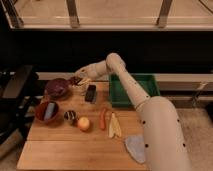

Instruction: Place grapes in paper cup

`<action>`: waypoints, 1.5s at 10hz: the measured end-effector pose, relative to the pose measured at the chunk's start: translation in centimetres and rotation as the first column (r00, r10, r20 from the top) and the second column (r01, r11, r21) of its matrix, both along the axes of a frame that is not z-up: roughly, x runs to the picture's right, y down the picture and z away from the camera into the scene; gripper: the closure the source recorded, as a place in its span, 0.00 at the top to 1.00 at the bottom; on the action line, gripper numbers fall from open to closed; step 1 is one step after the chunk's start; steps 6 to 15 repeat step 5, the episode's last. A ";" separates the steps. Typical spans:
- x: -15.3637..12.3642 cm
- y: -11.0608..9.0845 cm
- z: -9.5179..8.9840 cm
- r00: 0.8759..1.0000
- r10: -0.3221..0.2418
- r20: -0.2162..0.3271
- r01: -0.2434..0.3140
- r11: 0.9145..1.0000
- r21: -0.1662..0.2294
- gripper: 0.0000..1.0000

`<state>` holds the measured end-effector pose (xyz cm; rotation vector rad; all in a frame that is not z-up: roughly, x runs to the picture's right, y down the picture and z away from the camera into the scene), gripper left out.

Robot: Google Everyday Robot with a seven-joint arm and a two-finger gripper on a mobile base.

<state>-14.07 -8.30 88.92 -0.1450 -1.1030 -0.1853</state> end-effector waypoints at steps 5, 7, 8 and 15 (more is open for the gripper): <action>2.0 -2.5 -2.2 0.998 -0.034 -0.059 0.036 0.998 0.041 0.67; 2.0 -2.5 -2.2 0.998 -0.034 -0.059 0.036 0.998 0.041 0.67; 2.0 -2.5 -2.2 0.998 -0.034 -0.059 0.036 0.998 0.041 0.67; 2.0 -2.5 -2.2 0.998 -0.034 -0.059 0.036 0.998 0.041 0.67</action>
